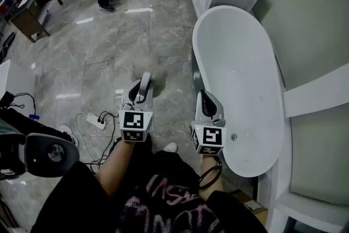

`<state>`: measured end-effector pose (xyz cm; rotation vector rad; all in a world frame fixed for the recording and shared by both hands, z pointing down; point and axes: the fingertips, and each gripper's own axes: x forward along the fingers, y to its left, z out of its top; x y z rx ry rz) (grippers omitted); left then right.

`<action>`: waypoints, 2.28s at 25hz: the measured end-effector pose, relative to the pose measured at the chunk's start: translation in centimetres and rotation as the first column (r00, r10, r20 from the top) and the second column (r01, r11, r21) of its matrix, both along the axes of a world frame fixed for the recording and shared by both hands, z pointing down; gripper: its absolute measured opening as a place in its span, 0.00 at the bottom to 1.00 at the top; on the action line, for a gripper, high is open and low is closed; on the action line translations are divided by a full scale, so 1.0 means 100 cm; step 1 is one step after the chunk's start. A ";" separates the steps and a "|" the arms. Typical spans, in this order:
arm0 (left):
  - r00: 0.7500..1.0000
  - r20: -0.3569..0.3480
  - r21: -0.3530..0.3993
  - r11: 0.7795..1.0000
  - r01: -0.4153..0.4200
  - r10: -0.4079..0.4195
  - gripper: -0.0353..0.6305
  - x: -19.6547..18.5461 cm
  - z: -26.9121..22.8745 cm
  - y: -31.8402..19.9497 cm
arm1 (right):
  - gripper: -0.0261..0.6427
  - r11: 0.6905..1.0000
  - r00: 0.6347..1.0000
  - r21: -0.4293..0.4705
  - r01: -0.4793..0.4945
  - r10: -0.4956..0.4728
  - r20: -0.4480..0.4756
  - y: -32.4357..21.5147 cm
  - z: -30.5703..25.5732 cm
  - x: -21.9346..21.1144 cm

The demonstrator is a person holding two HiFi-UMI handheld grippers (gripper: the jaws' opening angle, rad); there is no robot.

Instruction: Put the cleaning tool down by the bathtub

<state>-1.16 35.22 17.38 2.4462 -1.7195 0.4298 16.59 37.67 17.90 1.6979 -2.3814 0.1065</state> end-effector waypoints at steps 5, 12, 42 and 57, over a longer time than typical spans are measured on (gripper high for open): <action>1.000 0.000 0.010 1.000 0.002 -0.002 0.17 -0.004 0.012 -0.001 | 0.06 1.000 1.000 -0.018 -0.012 0.012 0.027 -0.002 0.002 0.002; 1.000 0.003 0.015 1.000 0.012 -0.012 0.17 -0.003 0.016 0.000 | 0.06 1.000 0.999 -0.014 -0.016 0.016 0.036 0.001 0.006 0.008; 0.999 0.027 -0.073 0.997 0.028 -0.026 0.17 -0.017 0.060 -0.083 | 0.06 0.999 1.000 -0.052 -0.007 0.007 0.007 -0.068 0.038 0.012; 1.000 0.010 -0.181 0.983 0.031 -0.030 0.17 -0.072 0.107 -0.197 | 0.06 0.989 1.000 -0.148 0.005 -0.008 -0.020 -0.198 0.067 -0.051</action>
